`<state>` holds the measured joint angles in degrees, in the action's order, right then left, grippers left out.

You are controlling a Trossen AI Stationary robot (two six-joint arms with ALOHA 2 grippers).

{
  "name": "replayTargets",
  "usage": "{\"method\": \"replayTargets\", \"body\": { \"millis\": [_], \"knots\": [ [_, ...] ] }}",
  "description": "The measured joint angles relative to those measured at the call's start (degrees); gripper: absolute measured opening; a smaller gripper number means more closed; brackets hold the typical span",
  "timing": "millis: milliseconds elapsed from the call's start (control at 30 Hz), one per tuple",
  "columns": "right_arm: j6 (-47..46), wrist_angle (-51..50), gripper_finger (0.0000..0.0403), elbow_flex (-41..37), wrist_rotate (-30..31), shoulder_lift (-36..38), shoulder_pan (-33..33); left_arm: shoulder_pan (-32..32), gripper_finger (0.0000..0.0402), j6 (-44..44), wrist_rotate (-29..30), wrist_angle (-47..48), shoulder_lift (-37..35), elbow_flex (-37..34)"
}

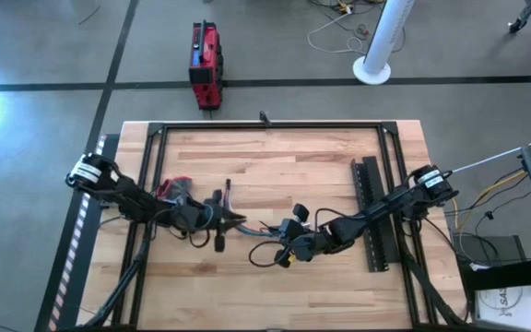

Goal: Ziptie cables
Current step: Wrap the colored cable wires with the black zip tie

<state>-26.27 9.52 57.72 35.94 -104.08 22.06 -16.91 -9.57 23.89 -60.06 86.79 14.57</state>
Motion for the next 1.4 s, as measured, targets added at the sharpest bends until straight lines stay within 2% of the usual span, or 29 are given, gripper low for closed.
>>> {"method": "replayTargets", "body": {
  "millis": [133,267,433,600,767,967,1200,1300,1400],
  "knots": [
    [-0.1,-0.1,0.0003,0.0,0.0,-0.1,0.0,4.6,0.0034,-5.3,2.0,8.0,-1.4,0.6],
    [-0.1,-0.1,0.0003,0.0,-0.1,-0.2,0.0,12.9,0.0037,-15.3,0.6,23.3,-3.9,2.8],
    [0.6,-0.1,0.0003,0.0,-0.2,-0.2,0.0,20.7,0.0037,-16.5,-5.5,37.5,-6.0,6.5],
    [1.7,-0.2,0.0003,0.0,-0.2,-0.2,0.0,26.6,0.0038,-17.1,-6.5,54.5,-5.7,14.4],
    [2.9,-0.3,0.0003,0.0,-0.5,-0.2,0.0,31.3,0.0037,-15.0,-7.3,65.6,-1.4,21.4],
    [3.3,-0.3,0.0003,0.0,-2.0,-0.2,0.0,31.9,0.0036,-14.4,-11.8,77.5,1.8,25.8],
    [3.4,-0.2,0.0003,0.0,-1.9,-0.3,-0.1,28.5,0.0025,-20.0,-12.9,99.0,-1.8,27.5],
    [3.6,-0.2,0.0003,0.0,-1.9,-0.3,-0.1,26.6,0.0024,-22.5,-13.2,103.8,-3.5,26.9],
    [3.7,-0.1,0.0003,0.0,-1.9,-0.3,-0.2,25.2,0.0025,-23.0,-16.3,104.6,-4.7,25.9]
  ]
}}
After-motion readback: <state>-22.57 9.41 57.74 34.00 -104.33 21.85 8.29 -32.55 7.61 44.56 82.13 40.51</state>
